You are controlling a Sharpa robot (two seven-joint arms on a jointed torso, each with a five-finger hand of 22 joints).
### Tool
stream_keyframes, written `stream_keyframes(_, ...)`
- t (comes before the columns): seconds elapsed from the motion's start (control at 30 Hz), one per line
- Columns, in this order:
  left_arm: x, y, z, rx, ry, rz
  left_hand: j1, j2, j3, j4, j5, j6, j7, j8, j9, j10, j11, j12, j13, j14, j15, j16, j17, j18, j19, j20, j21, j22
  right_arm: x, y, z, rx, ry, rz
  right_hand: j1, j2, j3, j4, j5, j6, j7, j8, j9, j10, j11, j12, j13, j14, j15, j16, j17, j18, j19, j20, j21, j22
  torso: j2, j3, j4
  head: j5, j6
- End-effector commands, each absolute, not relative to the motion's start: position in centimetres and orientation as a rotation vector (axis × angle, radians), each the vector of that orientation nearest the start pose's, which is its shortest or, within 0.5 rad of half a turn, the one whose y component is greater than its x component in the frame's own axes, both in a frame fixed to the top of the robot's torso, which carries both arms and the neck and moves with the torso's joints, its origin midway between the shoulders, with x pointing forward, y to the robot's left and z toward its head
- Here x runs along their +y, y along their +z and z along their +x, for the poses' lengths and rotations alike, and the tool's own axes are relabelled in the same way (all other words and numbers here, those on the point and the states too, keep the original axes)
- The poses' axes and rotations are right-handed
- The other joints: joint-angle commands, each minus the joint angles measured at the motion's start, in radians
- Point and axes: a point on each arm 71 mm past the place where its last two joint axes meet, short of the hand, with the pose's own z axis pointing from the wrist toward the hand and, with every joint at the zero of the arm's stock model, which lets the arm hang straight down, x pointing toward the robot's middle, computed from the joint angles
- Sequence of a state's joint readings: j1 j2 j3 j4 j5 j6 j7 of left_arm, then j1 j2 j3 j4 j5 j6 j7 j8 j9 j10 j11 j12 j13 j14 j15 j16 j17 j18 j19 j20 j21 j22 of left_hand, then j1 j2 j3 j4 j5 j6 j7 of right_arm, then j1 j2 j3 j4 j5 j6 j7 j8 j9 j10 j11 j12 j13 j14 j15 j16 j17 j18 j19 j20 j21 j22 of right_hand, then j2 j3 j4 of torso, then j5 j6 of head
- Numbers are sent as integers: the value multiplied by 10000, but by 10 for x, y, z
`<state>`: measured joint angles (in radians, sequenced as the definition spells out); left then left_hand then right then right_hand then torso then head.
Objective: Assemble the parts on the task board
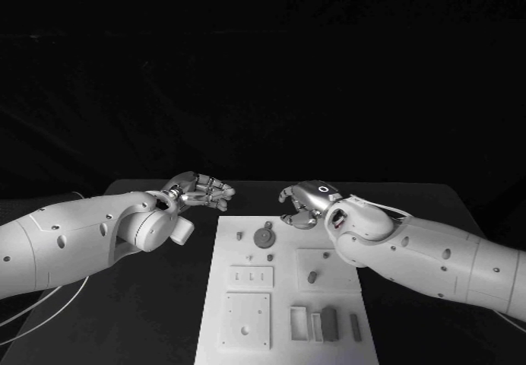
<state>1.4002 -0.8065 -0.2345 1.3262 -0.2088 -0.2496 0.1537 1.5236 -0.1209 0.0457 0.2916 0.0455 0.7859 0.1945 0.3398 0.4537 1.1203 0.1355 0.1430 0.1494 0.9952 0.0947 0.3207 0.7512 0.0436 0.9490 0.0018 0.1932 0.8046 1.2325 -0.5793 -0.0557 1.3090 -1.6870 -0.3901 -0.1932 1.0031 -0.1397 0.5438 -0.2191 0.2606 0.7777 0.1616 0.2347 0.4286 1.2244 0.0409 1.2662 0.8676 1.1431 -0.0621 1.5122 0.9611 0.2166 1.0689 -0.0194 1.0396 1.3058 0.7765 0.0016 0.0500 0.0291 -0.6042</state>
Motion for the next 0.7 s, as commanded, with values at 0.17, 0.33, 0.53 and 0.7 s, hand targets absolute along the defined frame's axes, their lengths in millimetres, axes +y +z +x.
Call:
stream_keyframes(0.17,261,-166,536,16577,-12031,-8559,118,-11,106,-13,34,100,-166,16,56,93,-51,-41,38,60,44,-104,53,155,-2,-23,-63,23,-171,-175,523,15364,7601,-2796,346,191,20,-383,-37,-10,136,7,-16,-505,204,-175,-13,-504,177,-226,-178,448,-298,102,-233,-36,-148,132,-292,114,87)
stream_keyframes(0.33,263,-168,536,16624,-12002,-8550,157,-4,106,-15,34,106,-193,15,62,84,-69,-60,37,70,42,-112,67,157,2,-24,-65,29,-211,-177,529,15588,7453,-2144,438,167,-57,-545,-118,56,151,49,-12,-625,222,-148,9,-622,204,-229,-173,452,-408,197,-262,-18,-197,220,-438,96,78)
stream_keyframes(0.53,264,-172,535,16707,-11918,-8591,172,-23,80,-8,34,67,-98,-20,57,45,0,-103,31,79,41,-128,89,157,9,-25,-70,38,-247,-182,537,15754,6892,-1775,553,68,-110,-665,-153,-53,12,4,-43,-728,100,-143,14,-733,142,-237,-174,452,-514,275,-289,1,-214,319,-510,169,37)
stream_keyframes(0.7,265,-173,534,16746,-11885,-8578,170,-39,59,-5,34,25,-7,-56,52,-3,37,-148,24,83,43,-148,110,154,11,-22,-79,44,-259,-195,544,16119,6577,-1688,761,-61,-173,-692,-203,-193,-249,-7,-60,-865,-149,-176,13,-901,-63,-242,-173,452,-675,357,-331,32,-201,355,-528,157,29)
